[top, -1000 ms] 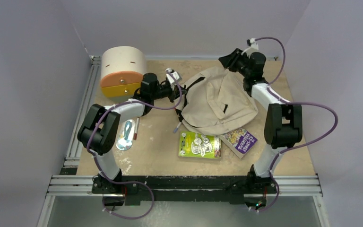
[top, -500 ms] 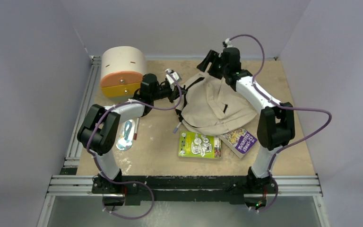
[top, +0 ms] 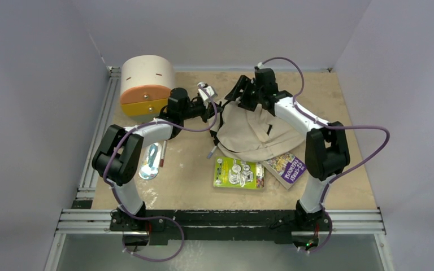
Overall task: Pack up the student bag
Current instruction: Unzip the student bag at the center of the board.
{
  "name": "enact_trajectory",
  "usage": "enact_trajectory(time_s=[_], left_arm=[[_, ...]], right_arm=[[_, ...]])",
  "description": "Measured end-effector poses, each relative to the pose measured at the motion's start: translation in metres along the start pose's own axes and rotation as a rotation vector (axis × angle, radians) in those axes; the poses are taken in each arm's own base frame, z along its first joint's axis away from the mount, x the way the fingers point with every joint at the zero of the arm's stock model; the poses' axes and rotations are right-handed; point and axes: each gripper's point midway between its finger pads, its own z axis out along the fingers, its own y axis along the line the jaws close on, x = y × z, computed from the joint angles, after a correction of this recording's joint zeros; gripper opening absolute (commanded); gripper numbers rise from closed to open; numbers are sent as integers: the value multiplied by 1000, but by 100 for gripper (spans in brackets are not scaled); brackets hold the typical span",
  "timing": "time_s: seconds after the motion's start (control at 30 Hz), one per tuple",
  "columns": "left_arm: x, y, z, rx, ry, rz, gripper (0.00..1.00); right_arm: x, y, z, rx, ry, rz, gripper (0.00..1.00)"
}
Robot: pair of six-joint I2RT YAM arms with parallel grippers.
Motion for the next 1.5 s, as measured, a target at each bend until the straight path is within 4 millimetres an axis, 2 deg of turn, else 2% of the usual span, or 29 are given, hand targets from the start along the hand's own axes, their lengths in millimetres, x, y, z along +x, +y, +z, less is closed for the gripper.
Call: enact_trajectory(time_s=[0.23, 0.4, 0.77, 1.0, 1.5], left_arm=[[0, 0, 0, 0, 0, 0, 0], [0, 0, 0, 0, 0, 1, 0], [1, -1, 0, 1, 3, -1, 0], [3, -2, 0, 2, 6, 3, 0], [0, -11, 5, -28, 21, 65, 0]], right_arm=[[10, 6, -1, -29, 42, 14, 62], [15, 14, -1, -65, 67, 25, 51], [31, 10, 17, -104, 139, 46, 1], [32, 12, 19, -120, 148, 60, 0], [13, 11, 17, -167, 145, 149, 0]])
